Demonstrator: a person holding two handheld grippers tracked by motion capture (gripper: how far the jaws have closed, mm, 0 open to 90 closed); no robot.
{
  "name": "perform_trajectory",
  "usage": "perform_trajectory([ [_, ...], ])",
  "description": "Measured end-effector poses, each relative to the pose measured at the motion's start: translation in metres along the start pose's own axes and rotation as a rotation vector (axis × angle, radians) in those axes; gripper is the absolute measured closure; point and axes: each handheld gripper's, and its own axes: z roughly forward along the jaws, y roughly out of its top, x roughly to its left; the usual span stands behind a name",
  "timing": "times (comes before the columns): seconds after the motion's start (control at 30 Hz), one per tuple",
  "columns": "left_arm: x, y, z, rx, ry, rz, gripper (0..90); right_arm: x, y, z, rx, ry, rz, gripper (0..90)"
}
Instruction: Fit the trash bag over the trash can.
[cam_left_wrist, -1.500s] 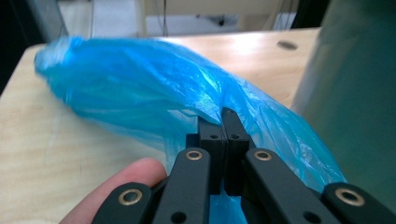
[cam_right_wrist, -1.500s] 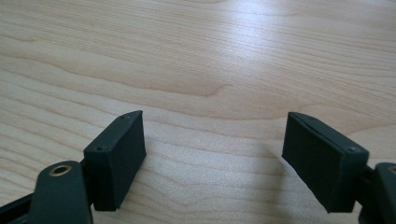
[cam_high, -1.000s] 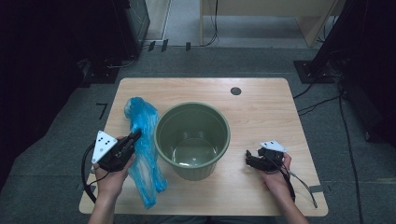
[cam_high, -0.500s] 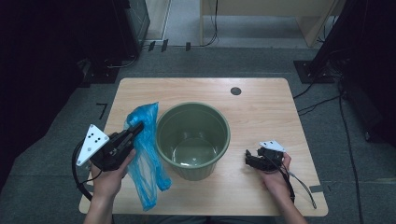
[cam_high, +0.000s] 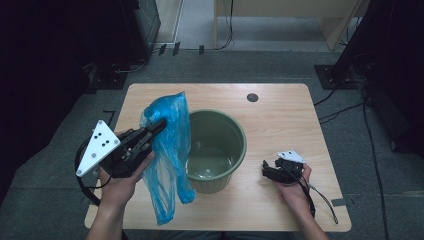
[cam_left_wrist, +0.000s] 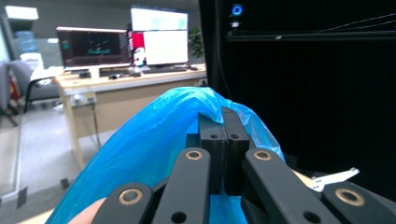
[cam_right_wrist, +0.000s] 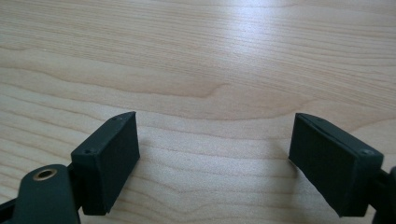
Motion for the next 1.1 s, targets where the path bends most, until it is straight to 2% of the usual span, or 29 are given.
perform_trajectory([
  [0.17,-0.006,0.017,0.0,-0.032,-0.065,-0.007,90.0,0.0,0.0,0.0,0.001,0.005,-0.001,16.0],
  [0.37,-0.01,0.035,-0.011,-0.072,-0.152,-0.027,90.0,0.0,0.0,0.0,0.002,0.007,-0.003,16.0],
  [0.6,-0.02,0.044,-0.023,-0.081,-0.216,-0.028,89.9,0.0,0.0,0.0,0.002,0.007,-0.005,16.0],
  [0.67,-0.022,0.044,-0.025,-0.08,-0.226,-0.021,89.9,0.002,0.0,-0.001,-0.008,-0.02,-0.014,16.5],
  [0.77,-0.023,0.043,-0.024,-0.064,-0.231,-0.012,89.9,0.009,-0.001,-0.004,-0.053,-0.12,-0.057,28.0],
  [0.8,-0.023,0.042,-0.023,-0.06,-0.233,-0.014,89.9,0.009,0.001,-0.006,-0.078,-0.132,-0.056,30.0],
  [0.87,-0.021,0.04,-0.021,-0.05,-0.249,-0.032,89.9,0.008,0.009,-0.013,-0.129,-0.097,-0.004,37.1],
  [0.93,-0.02,0.038,-0.021,-0.04,-0.274,-0.048,89.9,0.006,0.02,-0.024,-0.2,-0.063,0.031,40.4],
  [1.03,-0.021,0.038,-0.024,-0.036,-0.309,-0.061,89.9,0.007,0.029,-0.038,-0.304,-0.028,0.02,41.7],
  [1.1,-0.023,0.04,-0.028,-0.041,-0.328,-0.067,89.9,0.008,0.027,-0.039,-0.305,-0.031,-0.012,39.8],
])
